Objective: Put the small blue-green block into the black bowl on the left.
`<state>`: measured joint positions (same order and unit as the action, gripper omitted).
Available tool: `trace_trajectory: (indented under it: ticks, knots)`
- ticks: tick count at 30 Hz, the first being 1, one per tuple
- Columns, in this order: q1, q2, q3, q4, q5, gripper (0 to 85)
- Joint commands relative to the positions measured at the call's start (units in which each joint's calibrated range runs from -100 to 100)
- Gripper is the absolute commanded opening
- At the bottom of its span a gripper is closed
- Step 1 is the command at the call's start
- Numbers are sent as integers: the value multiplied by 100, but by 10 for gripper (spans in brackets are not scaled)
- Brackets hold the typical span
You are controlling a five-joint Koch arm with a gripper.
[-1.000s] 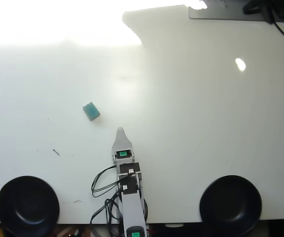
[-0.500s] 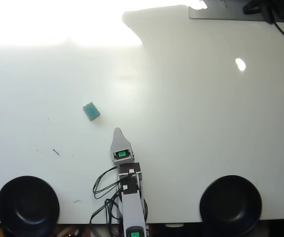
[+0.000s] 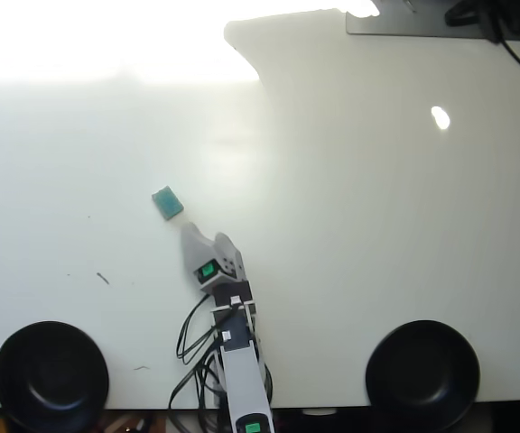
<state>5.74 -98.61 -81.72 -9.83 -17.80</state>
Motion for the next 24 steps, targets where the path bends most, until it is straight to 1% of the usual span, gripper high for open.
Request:
trace_trajectory:
  ticks: [1,2,4,6,7,9,11,14,17,20,24]
  knots:
    - [151,-107,621,-205,-371,468]
    - [176,-107,639,-196,-728,471]
    - [332,-107,833,-237,-1104,467]
    - [435,-75,1000,-237,-1631,464]
    - [493,11,1129,-245,-1709,464]
    - [557,279,1305,-180,-2042,464]
    - [591,622,1462,-51,-2208,464]
    - [542,1211,1490,233,-2613,464]
    - [493,1832,1480,574,-2926,464]
    - [469,2539,1527,1101,-3170,464]
    - [459,3364,1656,1498,-3341,464]
